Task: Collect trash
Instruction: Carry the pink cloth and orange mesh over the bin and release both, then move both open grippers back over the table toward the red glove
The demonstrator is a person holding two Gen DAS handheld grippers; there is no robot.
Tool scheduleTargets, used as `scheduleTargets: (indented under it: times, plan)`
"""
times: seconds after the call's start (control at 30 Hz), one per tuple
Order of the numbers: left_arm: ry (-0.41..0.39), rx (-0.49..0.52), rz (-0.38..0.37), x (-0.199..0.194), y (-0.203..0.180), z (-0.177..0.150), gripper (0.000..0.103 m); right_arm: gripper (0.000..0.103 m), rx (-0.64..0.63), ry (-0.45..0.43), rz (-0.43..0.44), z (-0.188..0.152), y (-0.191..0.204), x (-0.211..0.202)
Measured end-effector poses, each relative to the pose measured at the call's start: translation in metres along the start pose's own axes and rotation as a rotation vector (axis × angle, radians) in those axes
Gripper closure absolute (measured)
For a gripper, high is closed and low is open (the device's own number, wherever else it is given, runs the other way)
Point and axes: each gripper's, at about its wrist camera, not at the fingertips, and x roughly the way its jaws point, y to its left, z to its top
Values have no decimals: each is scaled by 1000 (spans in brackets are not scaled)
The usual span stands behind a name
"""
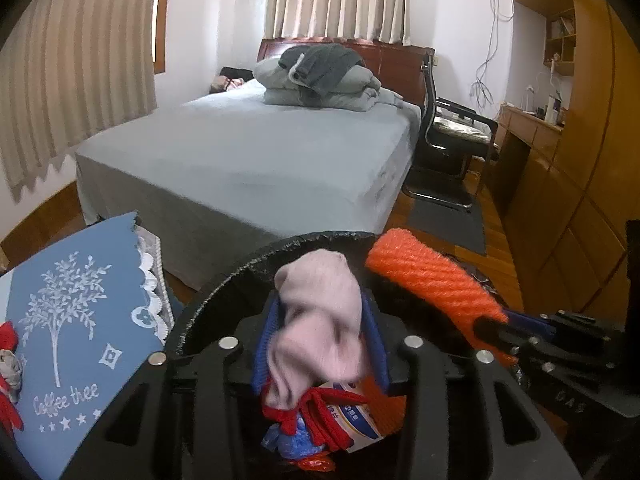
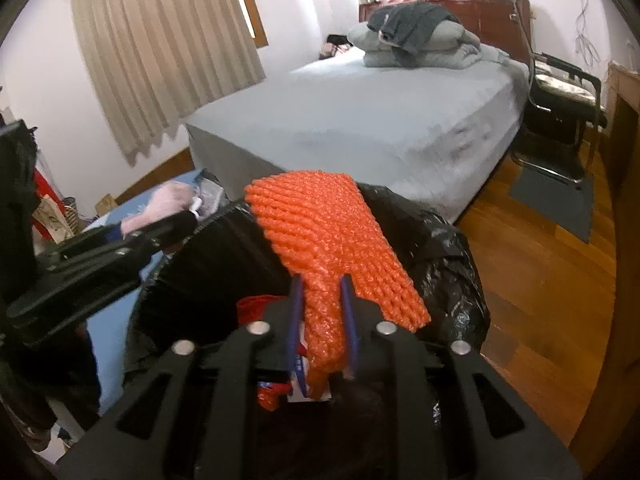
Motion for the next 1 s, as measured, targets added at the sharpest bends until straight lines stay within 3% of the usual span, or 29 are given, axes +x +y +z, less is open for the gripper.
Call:
scheduleTargets:
  times: [0.07, 0.13, 0.33, 0.7, 1.0]
  plan:
    - [-10, -1, -1, -2, 1, 0, 43, 50, 11, -1, -18, -1, -1, 2]
    - [-19, -3, 1, -5, 2, 1, 37, 46, 14, -6, -28, -1, -2, 1]
    - [-47, -20, 37, -18, 14, 5, 25, 17, 10, -47, -54, -2, -4, -7]
    - [-87, -43, 108, -47, 35, 5, 7, 9, 10, -85, -54, 6, 6, -25]
    - [-120, -79, 156, -83, 52, -4, 6, 7, -19, -105, -28, 10, 30, -37]
